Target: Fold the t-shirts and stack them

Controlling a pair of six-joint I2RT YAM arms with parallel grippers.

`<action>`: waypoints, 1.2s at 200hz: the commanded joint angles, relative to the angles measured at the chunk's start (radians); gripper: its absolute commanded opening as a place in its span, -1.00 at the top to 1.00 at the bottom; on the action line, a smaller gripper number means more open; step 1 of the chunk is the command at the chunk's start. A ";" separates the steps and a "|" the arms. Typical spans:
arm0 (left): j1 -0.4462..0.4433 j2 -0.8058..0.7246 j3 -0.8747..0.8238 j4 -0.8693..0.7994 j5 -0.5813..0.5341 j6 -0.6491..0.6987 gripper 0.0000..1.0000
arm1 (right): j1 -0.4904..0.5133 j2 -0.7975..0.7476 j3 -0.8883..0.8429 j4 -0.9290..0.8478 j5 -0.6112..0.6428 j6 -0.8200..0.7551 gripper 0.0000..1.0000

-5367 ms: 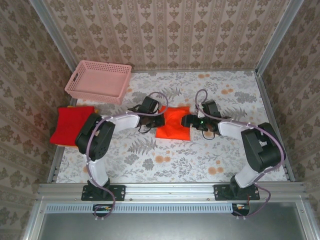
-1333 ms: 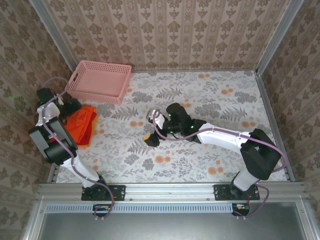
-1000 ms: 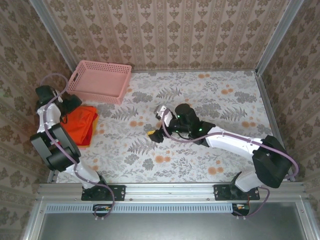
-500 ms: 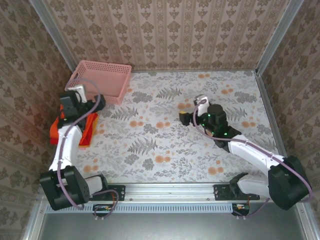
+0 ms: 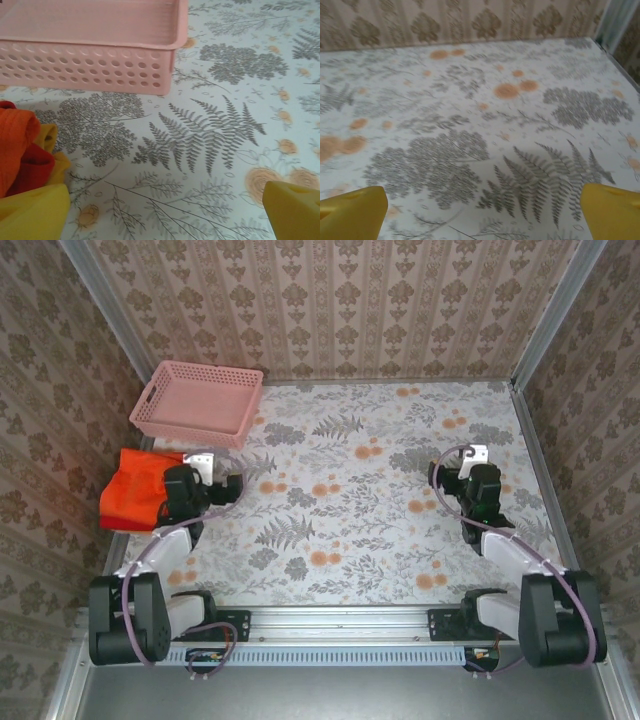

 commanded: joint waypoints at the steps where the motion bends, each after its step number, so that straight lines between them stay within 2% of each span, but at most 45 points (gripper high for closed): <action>1: -0.004 0.060 -0.025 0.209 -0.087 0.047 -1.00 | -0.026 0.097 -0.023 0.193 -0.043 0.024 -1.00; 21: -0.003 0.153 -0.050 0.366 -0.102 0.047 -1.00 | -0.035 0.171 -0.006 0.263 -0.065 0.047 -1.00; 42: 0.002 0.250 -0.041 0.459 -0.091 0.021 -1.00 | -0.040 0.276 0.024 0.306 -0.099 0.048 -1.00; 66: 0.004 0.371 -0.025 0.537 -0.113 0.019 -0.99 | -0.032 0.303 0.032 0.312 -0.138 0.024 -1.00; 110: -0.010 0.361 -0.025 0.513 -0.168 0.010 -1.00 | 0.010 0.360 0.036 0.353 -0.099 -0.013 -1.00; 240: -0.010 0.361 -0.024 0.513 -0.168 0.010 -0.99 | 0.010 0.356 0.036 0.344 -0.098 -0.015 -1.00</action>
